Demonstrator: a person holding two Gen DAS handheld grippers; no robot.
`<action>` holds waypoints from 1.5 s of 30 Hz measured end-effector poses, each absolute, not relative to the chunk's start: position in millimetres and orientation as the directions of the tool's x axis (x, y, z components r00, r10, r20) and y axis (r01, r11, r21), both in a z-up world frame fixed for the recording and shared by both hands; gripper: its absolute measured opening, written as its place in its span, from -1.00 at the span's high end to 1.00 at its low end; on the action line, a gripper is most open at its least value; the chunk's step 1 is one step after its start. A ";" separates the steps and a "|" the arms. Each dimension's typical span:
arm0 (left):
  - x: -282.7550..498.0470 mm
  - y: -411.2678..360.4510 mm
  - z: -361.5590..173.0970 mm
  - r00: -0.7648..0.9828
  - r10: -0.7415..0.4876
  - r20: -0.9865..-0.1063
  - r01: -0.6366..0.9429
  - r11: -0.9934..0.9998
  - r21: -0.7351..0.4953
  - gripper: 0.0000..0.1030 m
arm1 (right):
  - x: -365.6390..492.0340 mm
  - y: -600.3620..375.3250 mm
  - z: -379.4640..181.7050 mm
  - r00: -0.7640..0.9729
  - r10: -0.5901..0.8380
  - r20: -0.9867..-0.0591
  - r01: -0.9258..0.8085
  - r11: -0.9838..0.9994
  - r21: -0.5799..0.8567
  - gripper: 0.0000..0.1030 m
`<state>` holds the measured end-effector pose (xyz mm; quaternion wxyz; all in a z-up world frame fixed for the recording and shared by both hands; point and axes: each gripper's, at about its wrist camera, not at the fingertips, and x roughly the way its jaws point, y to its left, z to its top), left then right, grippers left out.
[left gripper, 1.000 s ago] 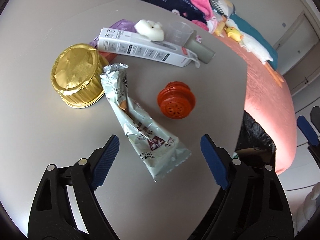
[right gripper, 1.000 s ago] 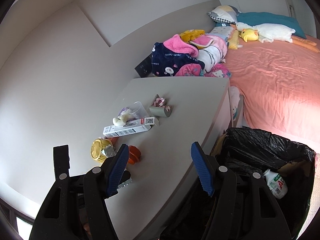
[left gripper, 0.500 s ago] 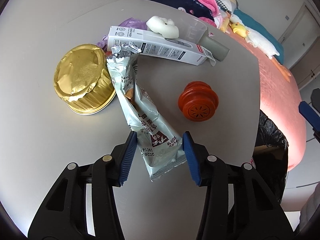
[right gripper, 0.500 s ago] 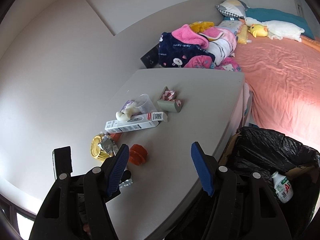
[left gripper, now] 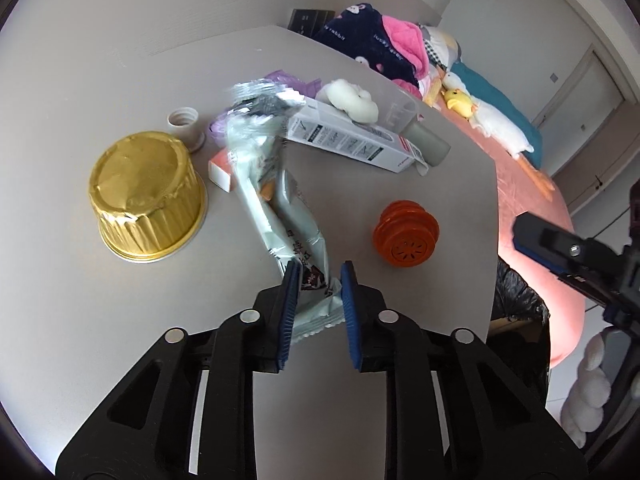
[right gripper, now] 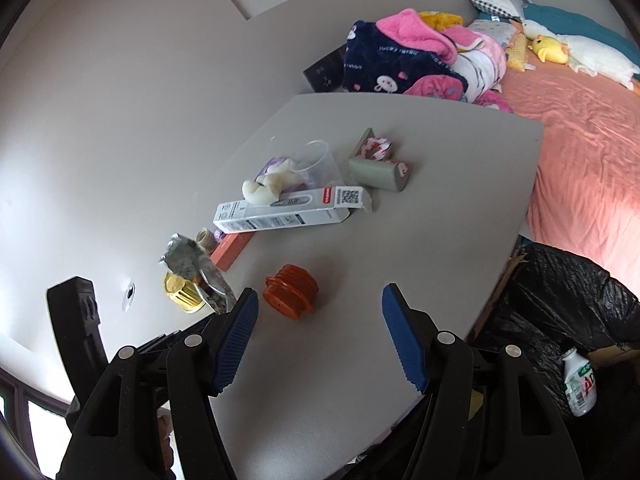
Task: Collect trash
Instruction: 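Grasp the orange cap with the right tool while the left tool holds the wrapper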
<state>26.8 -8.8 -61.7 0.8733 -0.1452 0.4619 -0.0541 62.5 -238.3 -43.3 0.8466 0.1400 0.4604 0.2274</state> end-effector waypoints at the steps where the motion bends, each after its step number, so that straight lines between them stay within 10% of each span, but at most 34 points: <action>1: 27.2 -7.8 -59.2 0.570 -0.234 -0.788 -0.034 0.951 -0.307 0.62 | 64.0 -234.5 -45.0 0.465 0.517 -0.719 -0.262 0.856 0.446 -0.27; 45: 26.9 -17.2 -21.5 0.598 -0.296 -0.745 0.079 0.947 -0.312 0.64 | 64.7 -224.7 -25.6 0.515 0.514 -0.686 -0.309 0.858 0.410 0.10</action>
